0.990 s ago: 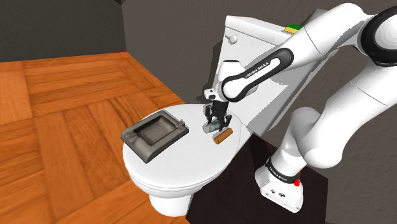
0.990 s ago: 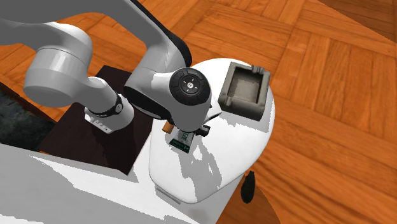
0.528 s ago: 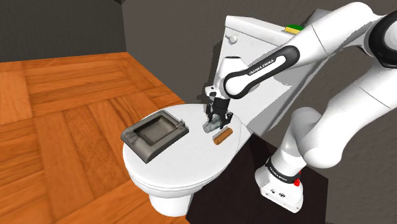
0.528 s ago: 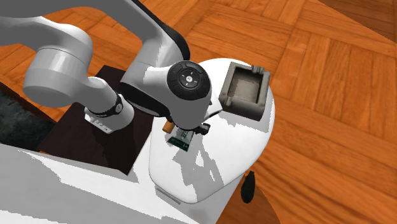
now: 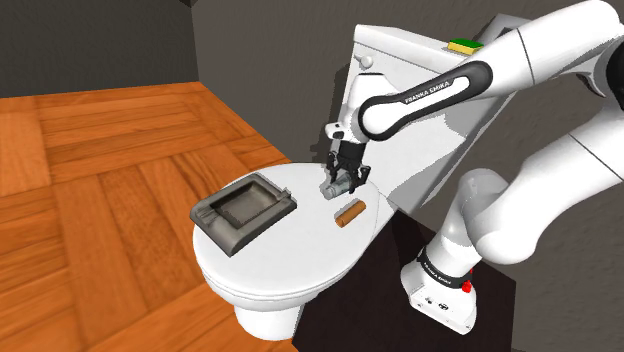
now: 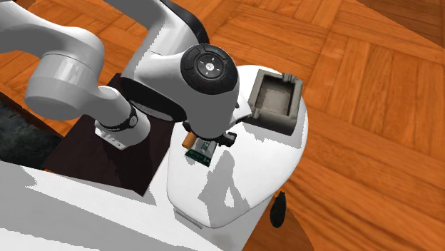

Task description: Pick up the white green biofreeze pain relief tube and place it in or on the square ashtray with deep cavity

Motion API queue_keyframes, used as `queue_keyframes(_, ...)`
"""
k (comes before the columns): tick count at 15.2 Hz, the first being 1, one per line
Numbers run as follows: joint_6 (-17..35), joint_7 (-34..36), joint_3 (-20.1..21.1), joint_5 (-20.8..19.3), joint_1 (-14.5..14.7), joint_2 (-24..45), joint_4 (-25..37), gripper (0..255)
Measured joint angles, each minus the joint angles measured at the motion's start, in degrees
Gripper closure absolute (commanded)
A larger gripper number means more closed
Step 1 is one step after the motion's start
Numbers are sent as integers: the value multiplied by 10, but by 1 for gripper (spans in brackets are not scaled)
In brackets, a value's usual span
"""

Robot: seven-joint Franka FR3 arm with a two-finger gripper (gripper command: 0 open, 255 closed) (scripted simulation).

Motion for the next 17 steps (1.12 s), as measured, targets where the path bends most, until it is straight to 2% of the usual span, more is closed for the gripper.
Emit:
queue_keyframes(12, -109, 22, 21, -10, -8, -64, 47, 255)
queue_keyframes(17, -97, 54, 46, 29, 32, -4, 96, 255)
